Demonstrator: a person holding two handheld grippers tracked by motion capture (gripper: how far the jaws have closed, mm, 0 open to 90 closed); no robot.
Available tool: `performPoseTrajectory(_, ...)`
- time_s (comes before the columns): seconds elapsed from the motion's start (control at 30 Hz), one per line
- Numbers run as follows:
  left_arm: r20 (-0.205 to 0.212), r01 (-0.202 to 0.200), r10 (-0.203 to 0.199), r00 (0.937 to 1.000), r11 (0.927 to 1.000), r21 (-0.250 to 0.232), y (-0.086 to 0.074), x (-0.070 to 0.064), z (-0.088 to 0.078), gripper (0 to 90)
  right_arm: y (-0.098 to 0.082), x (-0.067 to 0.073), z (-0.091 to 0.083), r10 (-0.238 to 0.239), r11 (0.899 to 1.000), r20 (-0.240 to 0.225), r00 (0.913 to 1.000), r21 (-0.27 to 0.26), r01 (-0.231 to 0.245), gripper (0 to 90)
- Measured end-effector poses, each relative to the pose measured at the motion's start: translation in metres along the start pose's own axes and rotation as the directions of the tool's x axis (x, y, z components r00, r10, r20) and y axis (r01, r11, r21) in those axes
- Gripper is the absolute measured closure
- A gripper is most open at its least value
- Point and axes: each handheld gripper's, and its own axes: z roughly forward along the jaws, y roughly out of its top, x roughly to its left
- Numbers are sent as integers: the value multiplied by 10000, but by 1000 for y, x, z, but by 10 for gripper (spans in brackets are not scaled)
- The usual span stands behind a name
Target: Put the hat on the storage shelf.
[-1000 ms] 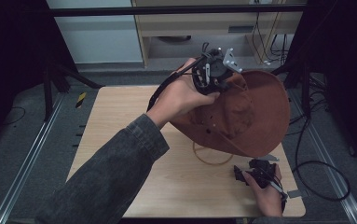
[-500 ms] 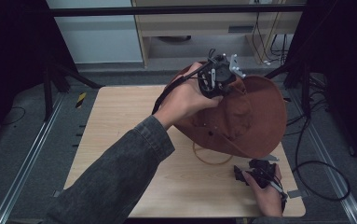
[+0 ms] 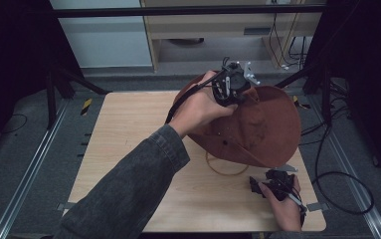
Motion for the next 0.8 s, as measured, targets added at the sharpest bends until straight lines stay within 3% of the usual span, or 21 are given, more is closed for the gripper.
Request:
performPoseTrajectory(0.27,-123,225,-227,9997,9995,-211,-7,0,2,730,0,0,0,-41,10000,-9,10000,-5,41,6)
performPoseTrajectory(0.53,-222,508,-524,9984,9964,-674,-10,2,-6,555,0,0,0,-52,10000,-1,10000,1,52,6)
performPoseTrajectory(0.8,-119,846,-860,9962,9925,-878,-15,0,-15,286,0,0,0,-53,10000,1,10000,5,53,6)
